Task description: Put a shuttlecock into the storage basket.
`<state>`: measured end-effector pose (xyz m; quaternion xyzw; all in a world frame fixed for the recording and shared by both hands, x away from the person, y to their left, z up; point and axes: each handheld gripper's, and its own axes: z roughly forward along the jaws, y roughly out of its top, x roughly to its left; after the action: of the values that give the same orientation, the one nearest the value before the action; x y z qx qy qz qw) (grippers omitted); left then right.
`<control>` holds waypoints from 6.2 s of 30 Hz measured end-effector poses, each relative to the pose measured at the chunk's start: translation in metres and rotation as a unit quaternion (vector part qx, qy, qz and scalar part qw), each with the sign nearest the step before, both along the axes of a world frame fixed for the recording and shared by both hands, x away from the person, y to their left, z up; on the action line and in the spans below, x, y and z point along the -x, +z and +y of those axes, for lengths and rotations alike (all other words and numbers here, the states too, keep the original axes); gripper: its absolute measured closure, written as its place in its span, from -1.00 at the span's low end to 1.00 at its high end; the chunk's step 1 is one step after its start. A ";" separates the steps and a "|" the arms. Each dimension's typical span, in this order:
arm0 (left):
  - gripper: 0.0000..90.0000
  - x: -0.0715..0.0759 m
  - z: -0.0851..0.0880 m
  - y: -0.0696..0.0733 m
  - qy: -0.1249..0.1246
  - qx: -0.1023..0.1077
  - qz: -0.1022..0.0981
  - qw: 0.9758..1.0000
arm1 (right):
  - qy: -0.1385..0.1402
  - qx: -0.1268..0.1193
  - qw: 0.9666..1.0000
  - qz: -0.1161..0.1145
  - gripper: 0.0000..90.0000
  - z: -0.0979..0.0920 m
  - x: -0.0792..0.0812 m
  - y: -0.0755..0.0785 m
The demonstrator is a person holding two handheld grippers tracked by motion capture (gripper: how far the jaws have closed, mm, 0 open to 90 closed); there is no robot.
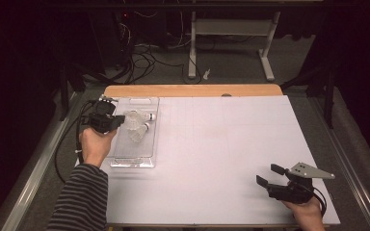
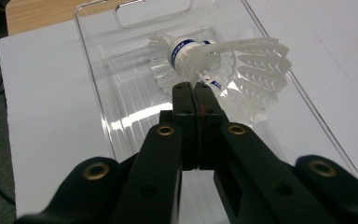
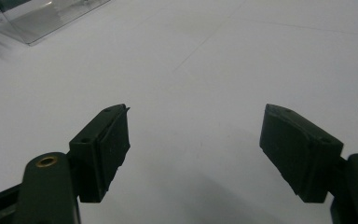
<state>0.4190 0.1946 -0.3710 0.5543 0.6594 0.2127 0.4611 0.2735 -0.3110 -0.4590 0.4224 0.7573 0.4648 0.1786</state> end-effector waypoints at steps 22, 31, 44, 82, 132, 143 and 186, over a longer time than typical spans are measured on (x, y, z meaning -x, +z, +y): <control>0.99 -0.008 0.003 -0.007 0.013 -0.017 -0.001 1.000 | 0.001 0.000 1.000 0.001 -0.46 0.000 0.000 0.000; 0.99 -0.011 0.004 -0.010 0.018 -0.018 0.002 1.000 | 0.001 0.000 1.000 0.001 -0.46 0.000 0.000 0.000; 0.99 -0.014 0.005 -0.015 0.021 -0.022 0.008 1.000 | 0.001 -0.001 1.000 0.001 -0.46 0.000 0.000 0.000; 0.18 0.005 -0.006 -0.013 -0.009 -0.010 -0.003 1.000 | 0.000 -0.002 1.000 0.000 -0.46 0.000 0.000 0.000; -0.17 0.130 -0.005 -0.028 -0.068 0.081 -0.115 0.988 | -0.006 -0.005 1.000 0.001 -0.46 -0.001 0.000 0.001; -0.19 0.153 -0.004 -0.038 -0.073 0.098 -0.138 0.983 | -0.007 -0.004 1.000 0.000 -0.46 -0.001 0.001 0.001; -0.24 0.174 -0.009 -0.078 -0.091 0.126 -0.132 0.979 | -0.016 -0.005 1.000 0.004 -0.46 -0.005 -0.001 0.000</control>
<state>0.2453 0.1852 -0.4489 0.5167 0.5612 0.1562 0.6274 0.2741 -0.3161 -0.4592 0.4369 0.7490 0.4641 0.1808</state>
